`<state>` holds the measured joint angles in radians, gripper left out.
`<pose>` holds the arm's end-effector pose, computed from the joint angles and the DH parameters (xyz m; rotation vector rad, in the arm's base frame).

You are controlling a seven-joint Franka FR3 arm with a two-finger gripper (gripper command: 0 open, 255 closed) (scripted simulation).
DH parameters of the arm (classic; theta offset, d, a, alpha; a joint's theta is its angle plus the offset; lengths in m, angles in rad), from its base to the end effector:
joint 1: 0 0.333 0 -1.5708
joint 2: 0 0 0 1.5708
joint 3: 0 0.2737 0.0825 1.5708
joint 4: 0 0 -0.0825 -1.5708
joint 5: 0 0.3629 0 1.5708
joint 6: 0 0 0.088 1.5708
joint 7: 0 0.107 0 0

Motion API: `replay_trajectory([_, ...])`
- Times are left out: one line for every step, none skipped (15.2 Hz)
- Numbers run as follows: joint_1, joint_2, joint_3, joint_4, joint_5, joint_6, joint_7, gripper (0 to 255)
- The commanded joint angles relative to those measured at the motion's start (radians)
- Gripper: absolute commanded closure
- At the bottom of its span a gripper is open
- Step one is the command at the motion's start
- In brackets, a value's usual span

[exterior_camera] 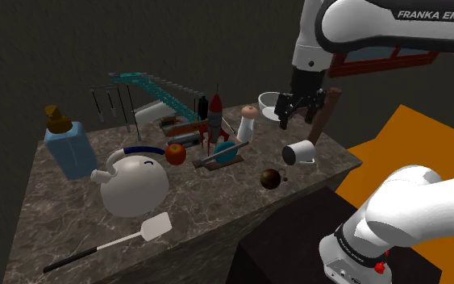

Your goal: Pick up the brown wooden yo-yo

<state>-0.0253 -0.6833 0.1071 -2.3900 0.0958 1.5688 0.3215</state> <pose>0.3331 0.0416 0.5103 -3.1027 0.4292 0.2244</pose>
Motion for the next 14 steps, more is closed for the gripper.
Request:
replay_trajectory([-0.011, 0.029, 0.036, -0.051, 0.007, 0.059, 0.07, 0])
replay_trajectory([-0.016, 0.046, 0.053, -0.069, 0.009, 0.083, 0.104, 0])
replay_trajectory([-0.021, 0.066, 0.07, -0.086, 0.012, 0.107, 0.138, 0])
replay_trajectory([-0.026, 0.086, 0.087, -0.102, 0.014, 0.131, 0.172, 0])
replay_trajectory([-0.032, 0.109, 0.103, -0.117, 0.016, 0.156, 0.206, 0])
replay_trajectory([-0.038, 0.133, 0.119, -0.13, 0.018, 0.181, 0.24, 0])
replay_trajectory([-0.044, 0.159, 0.135, -0.142, 0.019, 0.207, 0.274, 0])
replay_trajectory([-0.05, 0.186, 0.15, -0.154, 0.019, 0.232, 0.309, 0])
replay_trajectory([-0.056, 0.215, 0.165, -0.164, 0.019, 0.258, 0.343, 0])
replay_trajectory([-0.062, 0.246, 0.179, -0.173, 0.017, 0.284, 0.379, 0])
replay_trajectory([-0.069, 0.278, 0.192, -0.181, 0.015, 0.31, 0.414, 0])
replay_trajectory([-0.073, 0.299, 0.2, -0.185, 0.014, 0.326, 0.436, 0])
replay_trajectory([-0.073, 0.307, 0.202, -0.193, 0.013, 0.342, 0.438, 0])
replay_trajectory([-0.073, 0.316, 0.204, -0.2, 0.013, 0.358, 0.439, 0])
